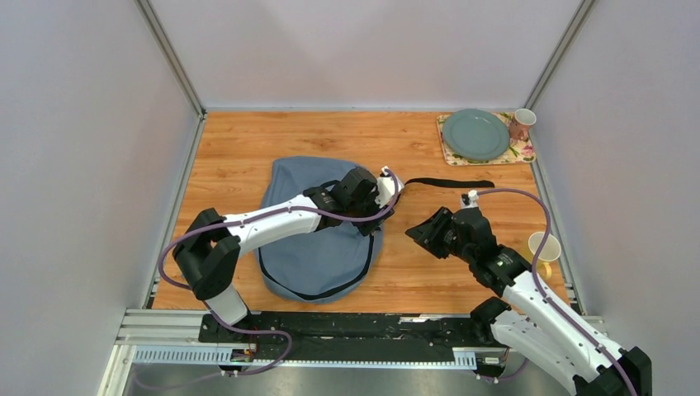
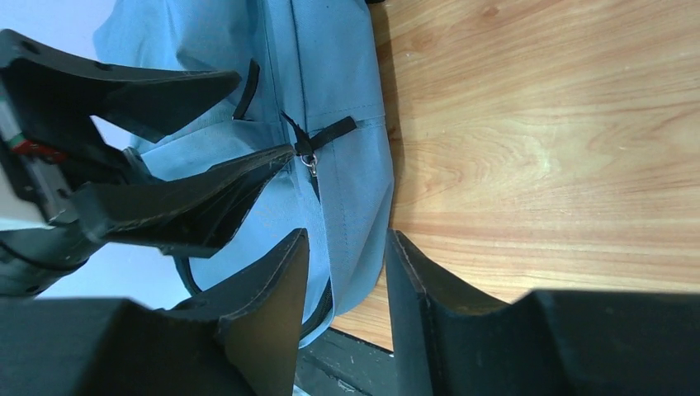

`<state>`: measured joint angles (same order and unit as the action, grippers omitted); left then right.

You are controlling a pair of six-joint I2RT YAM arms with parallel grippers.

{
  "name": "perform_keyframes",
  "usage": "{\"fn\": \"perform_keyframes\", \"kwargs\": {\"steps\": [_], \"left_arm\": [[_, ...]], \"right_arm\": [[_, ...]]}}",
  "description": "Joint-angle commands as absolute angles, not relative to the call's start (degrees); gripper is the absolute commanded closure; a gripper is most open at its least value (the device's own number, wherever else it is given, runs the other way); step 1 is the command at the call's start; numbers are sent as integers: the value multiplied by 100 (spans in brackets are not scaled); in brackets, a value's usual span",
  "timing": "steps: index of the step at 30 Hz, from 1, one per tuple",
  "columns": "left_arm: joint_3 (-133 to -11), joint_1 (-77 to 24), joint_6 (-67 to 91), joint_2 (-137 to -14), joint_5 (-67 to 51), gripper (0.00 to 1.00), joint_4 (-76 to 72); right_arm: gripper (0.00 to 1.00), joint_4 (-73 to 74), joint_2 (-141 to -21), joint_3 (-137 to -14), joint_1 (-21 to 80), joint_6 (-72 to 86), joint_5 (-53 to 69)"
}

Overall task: Pack the student bag
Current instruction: Unzip the student bag at the center of the board.

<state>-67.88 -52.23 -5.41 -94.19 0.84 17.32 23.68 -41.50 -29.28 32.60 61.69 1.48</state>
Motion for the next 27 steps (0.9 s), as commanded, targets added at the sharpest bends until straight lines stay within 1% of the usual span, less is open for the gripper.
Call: {"fn": "perform_keyframes", "kwargs": {"steps": [1, 7, 9, 11, 13, 14, 16, 17, 19, 20, 22, 23, 27], "left_arm": [[-7031, -5194, -835, -9562, 148, 26, 1995], [-7093, -5194, -975, -9764, 624, 28, 1987], [-7136, -5194, -1063, -9869, 747, 31, 2030], [-7233, -5186, -1098, -9949, 852, 37, 2161], [-7233, -5186, -1134, -10011, 914, 39, 2171], [-7225, -5186, -1134, -10011, 966, 44, 2162], [-7242, -5186, -1134, -10028, 976, 49, 2162], [-7251, -5186, -1125, -10037, 967, 56, 2153], [-7260, -5186, -1125, -10037, 993, 65, 2153], [-7260, -5177, -1116, -10037, 1037, 78, 2153], [-7242, -5185, -1107, -10002, 1107, 91, 2136], [-7216, -5177, -1099, -9985, 1142, 100, 2101], [-7049, -5159, -976, -9713, 1239, 100, 1872]], "right_arm": [[59, 2505, -4052, -3023, 3296, 6152, 9], [59, 2496, -4139, -3085, 3296, 6091, 52], [59, 2496, -4157, -3102, 3296, 6082, 79], [59, 2487, -4192, -3111, 3296, 6073, 79], [59, 2479, -4201, -3111, 3287, 6073, 88], [59, 2470, -4210, -3111, 3296, 6065, 88], [59, 2452, -4219, -3120, 3296, 6056, 97], [60, 2452, -4236, -3129, 3287, 6056, 97], [60, 2443, -4280, -3146, 3287, 6056, 114], [60, 2409, -4289, -3155, 3296, 6038, 132], [60, 2321, -4377, -3190, 3296, 6029, 202], [60, 2277, -4412, -3190, 3296, 6029, 246], [60, 1996, -4675, -3199, 3305, 6073, 553]]}}
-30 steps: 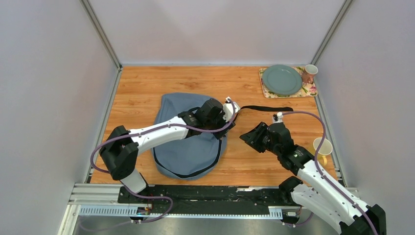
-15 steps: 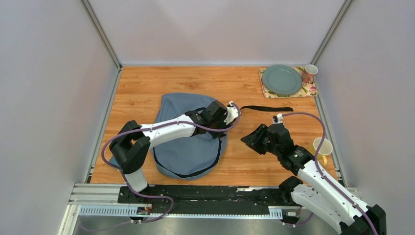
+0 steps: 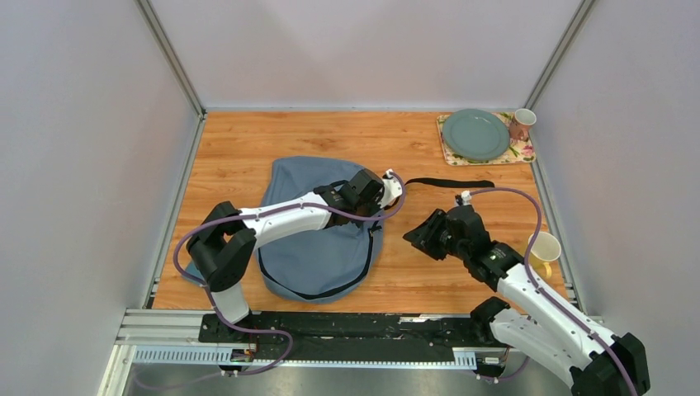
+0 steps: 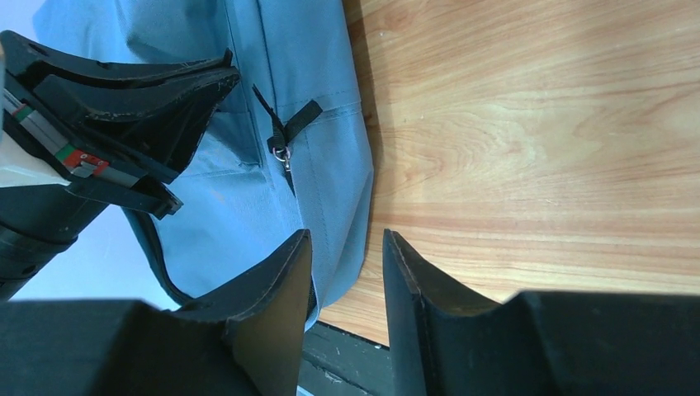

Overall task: Pack the student bag
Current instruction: Unzip the student bag at the center of the board.

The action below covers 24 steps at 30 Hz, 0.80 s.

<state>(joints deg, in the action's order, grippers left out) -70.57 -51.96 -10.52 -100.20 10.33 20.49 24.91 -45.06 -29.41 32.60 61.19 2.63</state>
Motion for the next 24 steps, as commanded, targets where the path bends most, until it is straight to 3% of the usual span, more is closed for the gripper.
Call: {"fn": "perform_keyframes", "kwargs": {"steps": [1, 10, 19, 24], "left_arm": [[-6997, -5150, -941, -9651, 1231, 100, 1829], [-6487, -4808, -273, -8807, 862, 100, 1363], [-6030, -4562, 246, -8385, 765, 100, 1037], [-5959, -4500, 422, -8306, 747, 100, 984]], "right_arm": [[60, 1839, -4719, -3191, 3296, 6091, 606], [60, 442, -5360, -3287, 3471, 6398, 1336], [57, -772, -6854, -3866, 3823, 6530, 1388], [53, -756, -7750, -4411, 3876, 6337, 1362]]}}
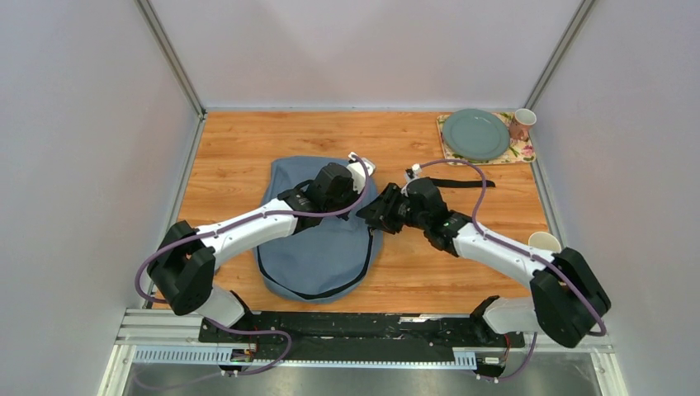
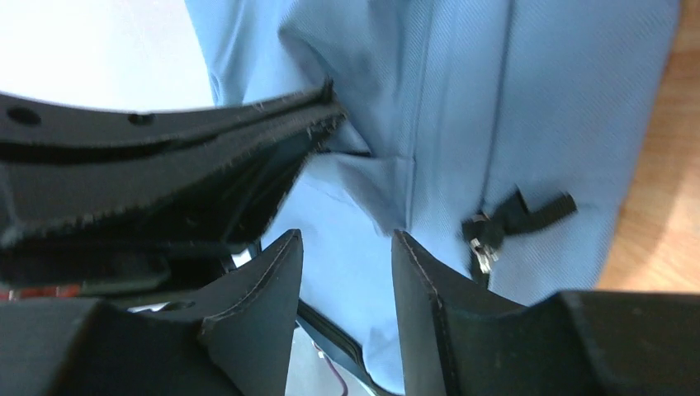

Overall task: Pack the student bag
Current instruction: Unzip the student bag at the center of the board.

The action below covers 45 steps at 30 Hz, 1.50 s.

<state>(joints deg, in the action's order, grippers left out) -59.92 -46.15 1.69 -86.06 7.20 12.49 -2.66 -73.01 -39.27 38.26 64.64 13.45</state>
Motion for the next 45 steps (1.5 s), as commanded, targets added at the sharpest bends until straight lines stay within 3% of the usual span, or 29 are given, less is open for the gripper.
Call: {"fn": "perform_keyframes", "kwargs": {"steps": [1, 12, 15, 17, 20, 25, 36, 45], "left_arm": [[-5950, -4483, 431, -8306, 730, 100, 976], [-5880, -4316, 659, -8200, 650, 100, 923], [-5810, -4307, 677, -8156, 598, 100, 888], [-5775, -4307, 685, -8095, 571, 100, 870], [-5687, -4289, 677, -7999, 615, 100, 870], [-5274, -4009, 677, -7481, 651, 100, 879], [-4369, -1795, 1178, -6267, -491, 100, 897], [-4437, -1644, 1916, -6784, -1897, 100, 36]], "right_arm": [[53, -747, -7848, -4534, 3867, 6328, 1354], [56, -765, -8498, -4640, 4166, 6231, 1327], [68, -765, -8683, -4719, 4166, 6214, 1354], [87, -774, -8736, -4746, 4157, 6196, 1327], [100, -695, -8684, -4711, 4157, 6144, 1187], [100, -45, -8228, -4483, 4149, 6030, 441], [100, 614, -7489, -4016, 3595, 6074, -394], [100, 1353, -6743, -4272, 3147, 5599, -1098]]}}
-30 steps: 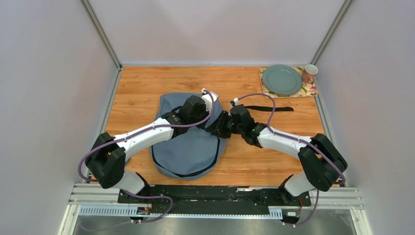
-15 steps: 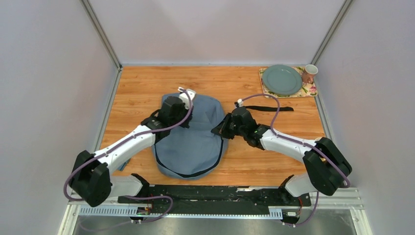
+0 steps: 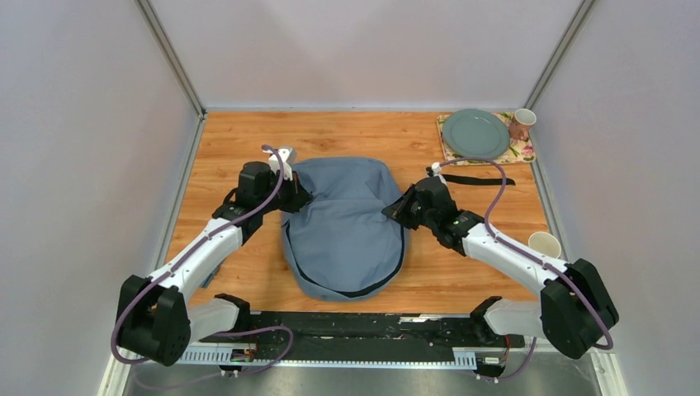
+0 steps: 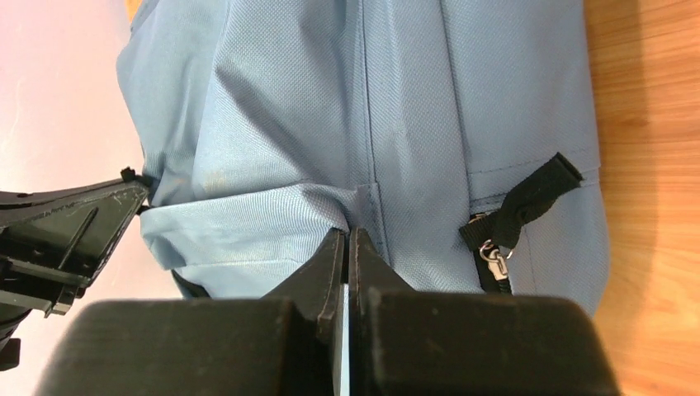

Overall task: Pack the student bag
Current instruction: Unzip the student bag at the center of the board.

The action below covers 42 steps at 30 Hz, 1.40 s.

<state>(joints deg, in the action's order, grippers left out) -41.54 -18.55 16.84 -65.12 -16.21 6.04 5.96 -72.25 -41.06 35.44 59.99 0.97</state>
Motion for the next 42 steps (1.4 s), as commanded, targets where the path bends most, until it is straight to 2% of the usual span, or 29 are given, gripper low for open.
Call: {"fn": "perform_keyframes", "kwargs": {"steps": [1, 2, 3, 5, 6, 7, 9, 10, 13, 16, 20, 26, 35, 38, 42], "left_arm": [[-4499, -1644, 1942, -6907, -1985, 100, 44], [-4552, -1644, 1951, -6934, -2056, 96, 44], [-4596, -1644, 1969, -6952, -2126, 83, 44], [-4518, -1644, 1942, -6865, -2118, 64, 61], [-4474, -1644, 1942, -6795, -1996, 46, 114], [-4430, -1644, 1916, -6629, -1926, 40, 149], [-4246, -1644, 1907, -6408, -1602, 19, 289], [-4202, -1644, 1829, -6172, -1478, 19, 368], [-3938, -1556, 1723, -5724, -1082, 20, 632], [-3570, -1284, 1906, -5319, -695, 19, 870], [-3077, -766, 2416, -4712, -115, 19, 1238], [-2813, -71, 2979, -3754, 1010, 19, 1915], [-2576, 1422, 3673, -3902, 625, 18, 2540], [-2496, 2239, 3876, -3981, 361, 18, 2698], [-2698, 2716, 3876, -3964, 1000, 18, 3189]], "right_arm": [[100, 1380, -6698, -4245, 3068, 5573, -1116], [100, 1406, -6645, -4228, 3024, 5485, -1134], [100, 1415, -6610, -4210, 2989, 5432, -1099], [99, 1415, -6583, -4236, 2944, 5239, -924], [95, 1424, -6618, -4271, 2944, 5012, -584], [82, 1502, -6679, -4341, 2944, 4931, -389], [71, 1721, -6680, -4543, 2944, 4730, 224], [63, 1749, -6645, -4570, 2988, 4676, 333], [52, 1942, -6320, -4658, 3093, 4571, 334], [48, 2109, -5995, -4851, 3181, 4422, 237], [47, 2381, -5924, -5202, 3304, 4202, 342], [47, 2347, -6468, -5949, 3691, 3868, 816], [47, 2504, -8346, -7643, 4746, 3516, 1212], [47, 2732, -8927, -8120, 5000, 3367, 1344], [47, 2848, -9474, -8682, 5220, 3261, 1529]]}}
